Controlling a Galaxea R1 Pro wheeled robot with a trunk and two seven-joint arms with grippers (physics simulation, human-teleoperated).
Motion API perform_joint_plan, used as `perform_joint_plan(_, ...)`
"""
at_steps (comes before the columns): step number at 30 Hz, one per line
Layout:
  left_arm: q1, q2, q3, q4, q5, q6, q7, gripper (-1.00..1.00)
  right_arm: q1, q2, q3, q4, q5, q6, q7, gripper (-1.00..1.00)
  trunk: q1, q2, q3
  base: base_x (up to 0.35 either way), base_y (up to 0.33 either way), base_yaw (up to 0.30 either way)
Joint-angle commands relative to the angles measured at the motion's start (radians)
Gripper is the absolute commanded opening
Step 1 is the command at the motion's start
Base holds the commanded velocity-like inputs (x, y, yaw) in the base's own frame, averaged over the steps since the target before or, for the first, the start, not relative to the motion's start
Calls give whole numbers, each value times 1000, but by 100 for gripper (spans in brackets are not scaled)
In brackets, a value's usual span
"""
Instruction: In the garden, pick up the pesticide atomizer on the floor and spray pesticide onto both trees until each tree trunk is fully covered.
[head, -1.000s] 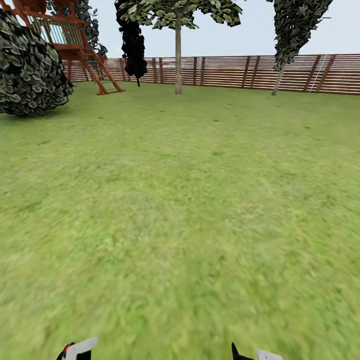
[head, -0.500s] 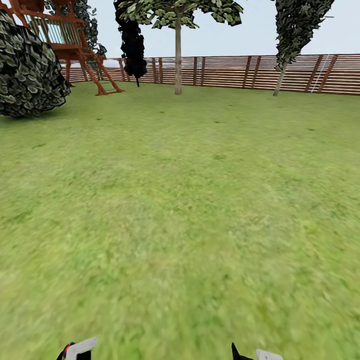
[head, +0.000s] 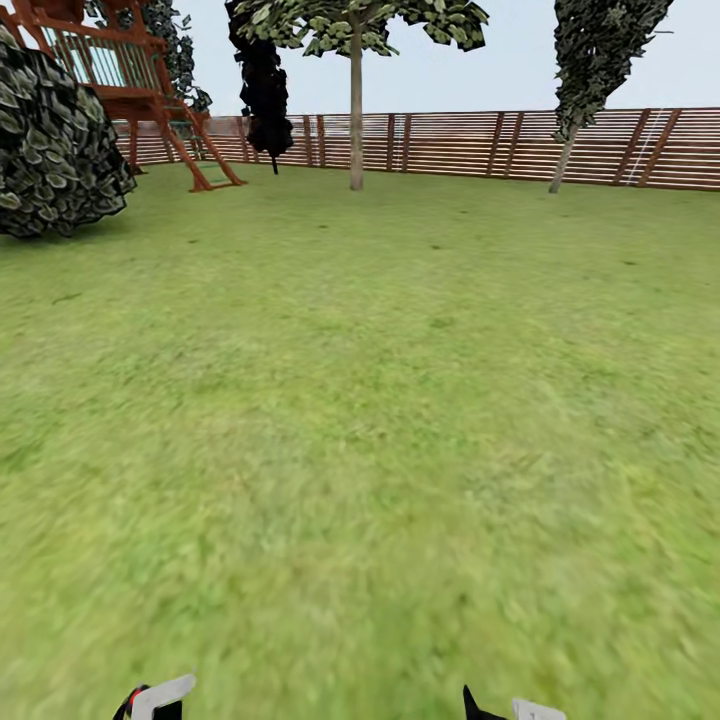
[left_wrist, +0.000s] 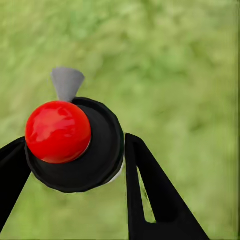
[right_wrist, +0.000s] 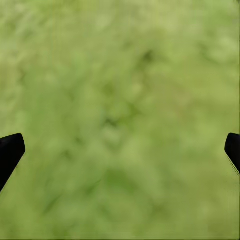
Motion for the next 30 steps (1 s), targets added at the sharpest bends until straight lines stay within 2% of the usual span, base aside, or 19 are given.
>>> perform_joint_plan(1, 0, 0, 0, 0, 0, 0, 0, -100, 0, 0, 0, 0, 0, 0, 0, 100, 0, 0, 0, 339, 0, 0)
perform_joint_plan(30, 0, 0, 1, 0, 0, 0, 0, -100, 0, 1, 0, 0, 0, 0, 0, 100, 0, 0, 0, 339, 0, 0)
